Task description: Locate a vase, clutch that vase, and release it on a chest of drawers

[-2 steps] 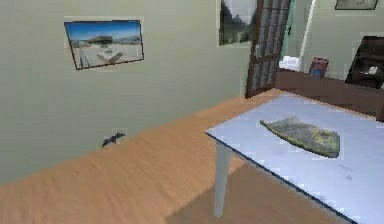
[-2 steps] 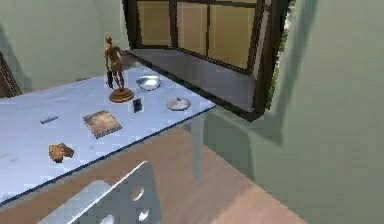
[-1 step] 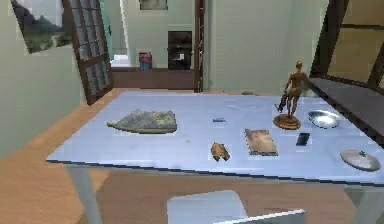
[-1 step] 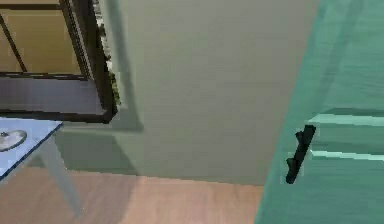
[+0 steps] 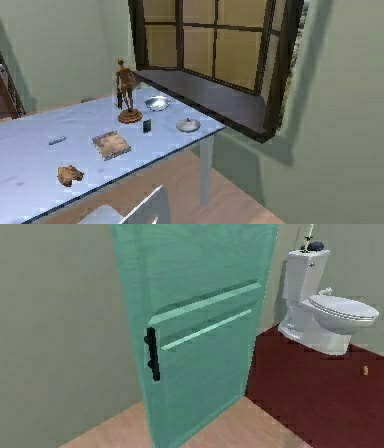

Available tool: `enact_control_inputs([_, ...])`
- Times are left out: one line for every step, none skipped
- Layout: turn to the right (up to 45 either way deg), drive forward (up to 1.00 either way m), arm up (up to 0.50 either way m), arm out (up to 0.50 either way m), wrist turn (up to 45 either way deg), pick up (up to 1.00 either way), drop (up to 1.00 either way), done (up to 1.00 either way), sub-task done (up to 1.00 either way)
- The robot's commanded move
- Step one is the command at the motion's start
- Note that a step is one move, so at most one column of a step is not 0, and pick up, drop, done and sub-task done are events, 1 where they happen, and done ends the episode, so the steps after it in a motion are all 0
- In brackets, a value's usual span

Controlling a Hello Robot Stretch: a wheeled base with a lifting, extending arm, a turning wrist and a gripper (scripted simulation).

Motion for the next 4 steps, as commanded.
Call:
enact_control_inputs([21.0, 0.0, 0.0, 0.0, 0.0, 0.0, 0.0, 0.0, 0.0])
enact_control_inputs([0.0, 0.4, 0.0, 0.0, 0.0, 0.0, 0.0, 0.0, 0.0])
enact_control_inputs([-21.0, 0.0, 0.0, 0.0, 0.0, 0.0, 0.0, 0.0, 0.0])
enact_control_inputs([0.0, 0.1, 0.0, 0.0, 0.0, 0.0, 0.0, 0.0, 0.0])
